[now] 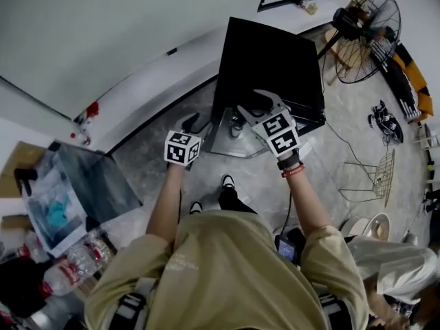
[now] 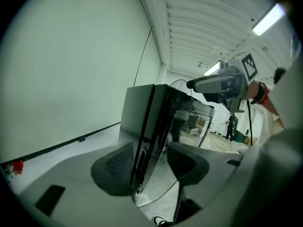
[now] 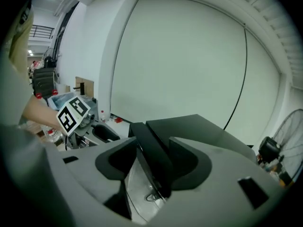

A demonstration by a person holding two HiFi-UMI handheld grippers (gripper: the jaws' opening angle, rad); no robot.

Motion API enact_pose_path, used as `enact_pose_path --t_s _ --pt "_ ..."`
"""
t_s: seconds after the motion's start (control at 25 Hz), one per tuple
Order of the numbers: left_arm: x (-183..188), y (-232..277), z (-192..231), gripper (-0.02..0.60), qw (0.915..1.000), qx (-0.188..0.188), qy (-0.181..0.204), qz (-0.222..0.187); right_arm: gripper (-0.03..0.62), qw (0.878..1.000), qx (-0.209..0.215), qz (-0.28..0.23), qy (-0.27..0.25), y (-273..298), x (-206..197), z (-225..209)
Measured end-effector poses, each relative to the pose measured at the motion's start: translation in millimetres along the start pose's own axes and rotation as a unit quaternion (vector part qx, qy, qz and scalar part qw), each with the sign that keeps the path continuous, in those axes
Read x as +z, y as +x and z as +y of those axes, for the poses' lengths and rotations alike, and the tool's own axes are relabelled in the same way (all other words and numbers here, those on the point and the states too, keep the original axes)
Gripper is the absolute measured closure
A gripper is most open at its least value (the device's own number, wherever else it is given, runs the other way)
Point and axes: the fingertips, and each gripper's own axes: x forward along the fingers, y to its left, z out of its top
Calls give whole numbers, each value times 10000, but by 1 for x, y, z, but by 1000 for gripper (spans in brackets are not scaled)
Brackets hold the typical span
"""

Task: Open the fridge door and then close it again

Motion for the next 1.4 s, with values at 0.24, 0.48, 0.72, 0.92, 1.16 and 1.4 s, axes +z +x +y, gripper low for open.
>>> enact_pose_path --t_s 0.24,0.48,0.72,0.92,1.16,1.4 --pt "-16 16 7 336 9991 -245 -61 353 352 9937 489 538 -851 19 -8 3" --pt "-35 40 9 336 9965 -445 -8 710 352 9818 848 946 -1411 31 -17 10" --pt "-52 61 5 337 9935 -623 44 955 352 9755 829 1157 -1675 36 -26 16" --pt "-51 71 3 373 9935 -636 43 942 367 9719 747 1245 -1854 39 -26 15" --pt "-50 75 5 408 9936 -567 57 977 373 9708 747 1339 -1843 40 -27 14" --pt "-51 76 4 428 9920 -586 237 1096 378 9707 844 1266 -1860 39 -28 13"
